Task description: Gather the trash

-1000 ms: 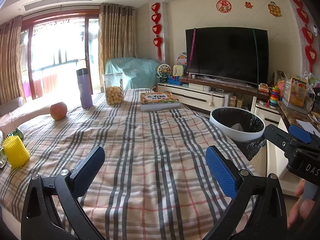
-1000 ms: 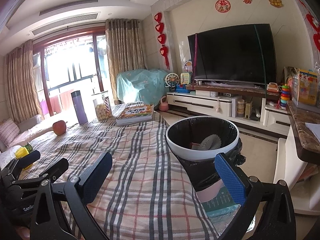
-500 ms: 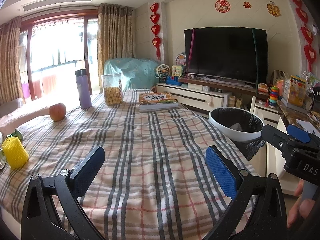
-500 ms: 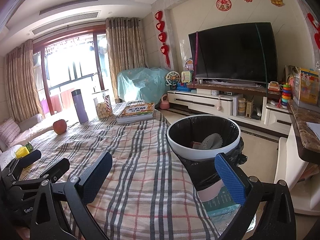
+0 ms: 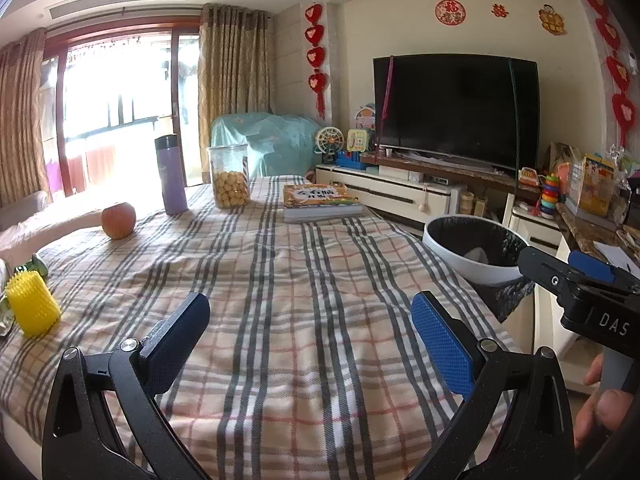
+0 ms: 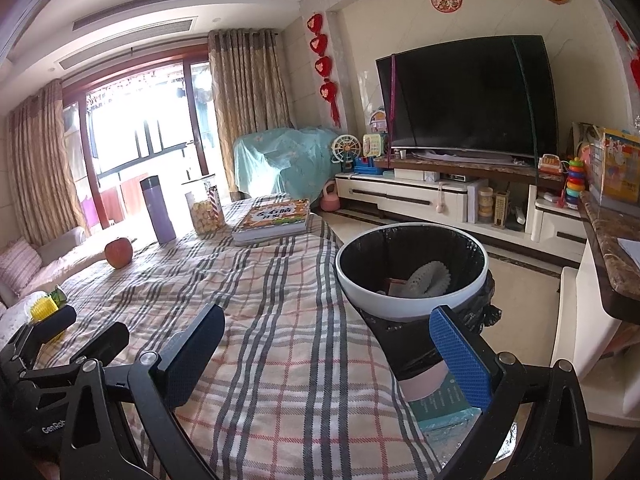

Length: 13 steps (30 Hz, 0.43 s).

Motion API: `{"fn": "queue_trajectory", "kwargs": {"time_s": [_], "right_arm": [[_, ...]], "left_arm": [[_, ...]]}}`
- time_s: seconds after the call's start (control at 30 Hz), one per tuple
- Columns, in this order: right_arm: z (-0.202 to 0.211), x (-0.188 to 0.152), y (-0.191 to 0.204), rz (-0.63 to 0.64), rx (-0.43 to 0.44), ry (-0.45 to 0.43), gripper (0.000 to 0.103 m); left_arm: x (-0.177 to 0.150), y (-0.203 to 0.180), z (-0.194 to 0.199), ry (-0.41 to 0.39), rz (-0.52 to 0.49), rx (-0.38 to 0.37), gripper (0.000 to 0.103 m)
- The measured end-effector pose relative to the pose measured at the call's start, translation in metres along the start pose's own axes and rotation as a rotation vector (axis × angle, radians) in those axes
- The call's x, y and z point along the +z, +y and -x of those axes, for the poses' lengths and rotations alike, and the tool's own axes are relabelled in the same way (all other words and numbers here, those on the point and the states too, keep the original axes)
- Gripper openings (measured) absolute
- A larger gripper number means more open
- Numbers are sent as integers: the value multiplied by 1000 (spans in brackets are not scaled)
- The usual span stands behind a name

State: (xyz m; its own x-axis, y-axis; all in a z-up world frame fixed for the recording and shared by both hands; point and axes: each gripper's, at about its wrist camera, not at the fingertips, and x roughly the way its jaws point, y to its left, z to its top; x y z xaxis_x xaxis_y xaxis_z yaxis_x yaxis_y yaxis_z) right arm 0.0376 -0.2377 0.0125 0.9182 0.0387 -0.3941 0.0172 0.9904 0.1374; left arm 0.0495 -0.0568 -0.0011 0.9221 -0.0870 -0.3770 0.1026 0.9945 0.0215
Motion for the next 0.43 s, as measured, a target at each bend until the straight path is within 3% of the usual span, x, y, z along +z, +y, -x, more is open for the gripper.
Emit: {"fn": "queue_trajectory", "kwargs": {"time_s": [0.43], "right_arm": [[-10, 15, 9, 5, 18, 12, 103]], "left_arm": [[10, 14, -1, -7, 13, 6, 103]]}}
